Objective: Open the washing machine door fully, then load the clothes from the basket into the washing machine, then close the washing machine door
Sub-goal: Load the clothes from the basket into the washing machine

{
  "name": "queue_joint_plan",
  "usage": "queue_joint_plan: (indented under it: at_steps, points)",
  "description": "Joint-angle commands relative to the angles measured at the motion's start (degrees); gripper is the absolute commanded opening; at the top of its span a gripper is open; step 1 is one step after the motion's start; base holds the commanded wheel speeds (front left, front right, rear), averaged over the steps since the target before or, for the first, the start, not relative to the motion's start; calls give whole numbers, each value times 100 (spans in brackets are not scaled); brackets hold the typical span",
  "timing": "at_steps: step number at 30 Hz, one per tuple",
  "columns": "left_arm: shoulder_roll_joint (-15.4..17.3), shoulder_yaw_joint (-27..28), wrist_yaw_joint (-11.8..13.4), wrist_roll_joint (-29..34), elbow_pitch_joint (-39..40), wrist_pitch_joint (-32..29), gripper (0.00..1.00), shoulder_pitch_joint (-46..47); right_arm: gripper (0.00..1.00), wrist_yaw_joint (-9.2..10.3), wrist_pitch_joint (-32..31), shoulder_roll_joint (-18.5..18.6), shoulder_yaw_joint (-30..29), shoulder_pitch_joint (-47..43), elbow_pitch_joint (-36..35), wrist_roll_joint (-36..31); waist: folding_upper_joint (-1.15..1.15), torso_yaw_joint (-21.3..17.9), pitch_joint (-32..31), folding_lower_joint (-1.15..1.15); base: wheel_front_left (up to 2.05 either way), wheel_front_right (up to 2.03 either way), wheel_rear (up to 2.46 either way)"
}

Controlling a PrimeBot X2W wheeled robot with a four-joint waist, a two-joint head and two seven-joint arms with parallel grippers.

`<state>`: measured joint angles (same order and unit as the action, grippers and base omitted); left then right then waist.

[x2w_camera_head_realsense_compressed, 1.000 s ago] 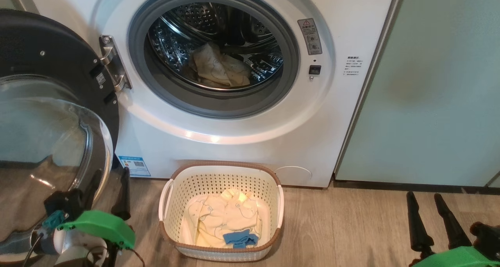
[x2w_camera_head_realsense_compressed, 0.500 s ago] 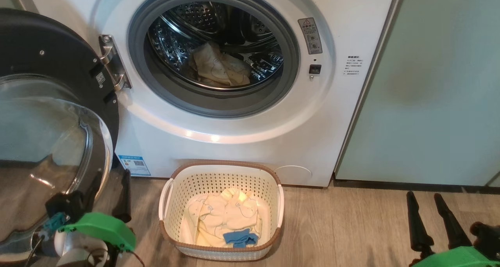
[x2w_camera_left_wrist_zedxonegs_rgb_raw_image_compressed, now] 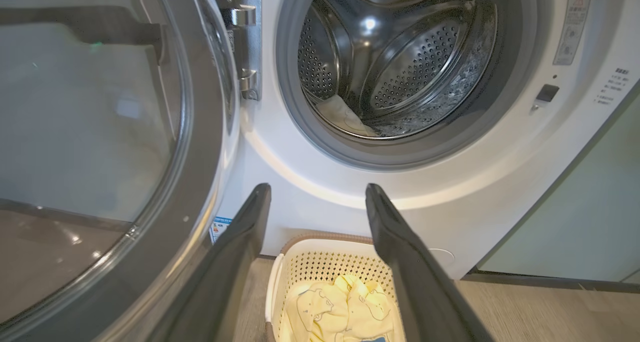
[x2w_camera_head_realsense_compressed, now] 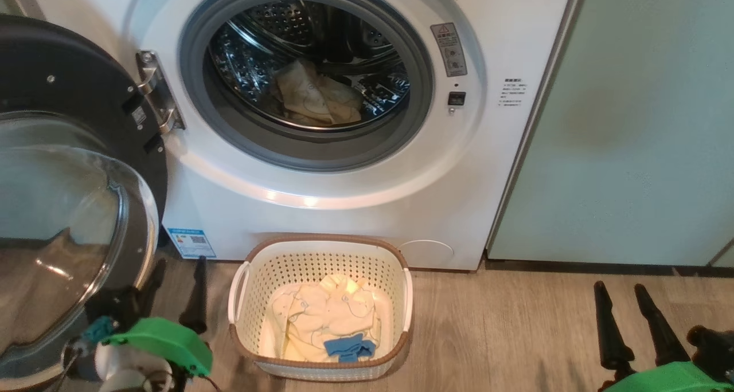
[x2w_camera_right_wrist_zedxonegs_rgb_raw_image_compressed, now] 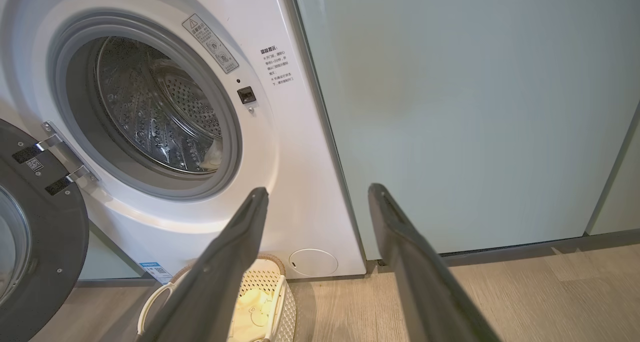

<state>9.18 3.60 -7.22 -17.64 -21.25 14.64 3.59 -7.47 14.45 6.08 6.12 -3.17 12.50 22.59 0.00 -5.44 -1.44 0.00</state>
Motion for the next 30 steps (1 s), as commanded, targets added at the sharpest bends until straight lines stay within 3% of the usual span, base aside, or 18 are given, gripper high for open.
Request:
queue_joint_plan:
  at_steps: [1,12,30]
  points:
    - [66,124,13,3,96,24,100,202,100,-2,55,95,154,244,-157,-24,0,-44,24,0,0,0,0]
    - [-38,-497,-19,-250,-958,-278,100,442,100,-2,55,165,342,370,-146,15,0,-566,343,0,0,0,0]
    - [346,-1641,-26,-1026,-3023,-1407,100,2423,100,-2,55,6,450,1033,-270,18,0,-1530,1968,0,0,0,0]
